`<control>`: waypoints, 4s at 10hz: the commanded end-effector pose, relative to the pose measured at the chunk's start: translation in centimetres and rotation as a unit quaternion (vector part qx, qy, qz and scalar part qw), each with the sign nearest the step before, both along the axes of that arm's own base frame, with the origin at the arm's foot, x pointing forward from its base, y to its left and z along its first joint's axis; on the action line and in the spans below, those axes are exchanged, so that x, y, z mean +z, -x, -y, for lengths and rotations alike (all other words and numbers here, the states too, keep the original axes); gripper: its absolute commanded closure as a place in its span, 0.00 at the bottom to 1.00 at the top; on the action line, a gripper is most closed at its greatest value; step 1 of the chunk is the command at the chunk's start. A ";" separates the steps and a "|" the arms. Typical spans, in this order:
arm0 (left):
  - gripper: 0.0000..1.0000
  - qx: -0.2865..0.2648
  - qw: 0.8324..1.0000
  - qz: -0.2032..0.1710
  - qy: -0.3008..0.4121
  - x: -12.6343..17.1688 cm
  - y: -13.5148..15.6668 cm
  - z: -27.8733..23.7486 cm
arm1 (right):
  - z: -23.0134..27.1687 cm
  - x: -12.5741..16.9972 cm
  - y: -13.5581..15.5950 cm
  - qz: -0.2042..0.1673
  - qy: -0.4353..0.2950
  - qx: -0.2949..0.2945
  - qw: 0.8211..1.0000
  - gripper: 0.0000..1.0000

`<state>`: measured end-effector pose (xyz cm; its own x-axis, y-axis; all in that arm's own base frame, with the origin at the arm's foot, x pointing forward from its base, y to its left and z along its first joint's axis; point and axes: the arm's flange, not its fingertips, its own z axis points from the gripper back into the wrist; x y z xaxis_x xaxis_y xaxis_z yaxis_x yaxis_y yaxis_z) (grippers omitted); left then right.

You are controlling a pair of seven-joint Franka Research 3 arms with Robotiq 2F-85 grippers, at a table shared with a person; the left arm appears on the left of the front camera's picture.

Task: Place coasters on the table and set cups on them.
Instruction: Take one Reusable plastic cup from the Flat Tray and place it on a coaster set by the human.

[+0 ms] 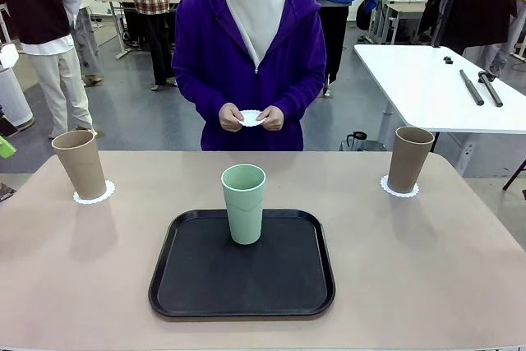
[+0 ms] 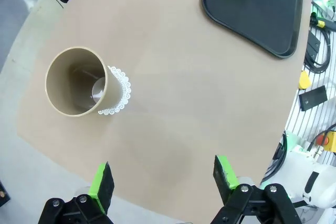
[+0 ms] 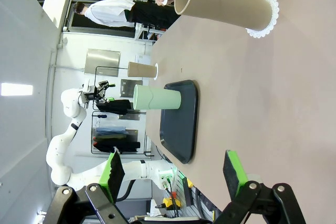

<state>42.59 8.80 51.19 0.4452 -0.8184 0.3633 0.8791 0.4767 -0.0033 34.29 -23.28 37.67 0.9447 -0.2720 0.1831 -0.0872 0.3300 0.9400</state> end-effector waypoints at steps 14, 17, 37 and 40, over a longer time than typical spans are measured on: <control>0.00 0.236 0.967 -0.084 -0.037 -0.5 5.5 0.3 | 0.0 0.0 0.1 0.002 -0.002 -0.001 1.000 0.00; 0.00 0.241 0.967 -0.080 -0.027 -1.2 6.0 -0.4 | 0.0 0.0 0.1 0.002 -0.002 -0.001 1.000 0.00; 0.00 0.334 0.758 -0.265 0.494 -14.1 12.9 -20.5 | 0.0 0.0 0.1 0.002 -0.002 -0.001 1.000 0.00; 0.00 0.334 0.763 -0.264 0.486 -14.9 13.1 -19.9 | 0.0 0.0 0.1 0.002 -0.002 -0.001 1.000 0.00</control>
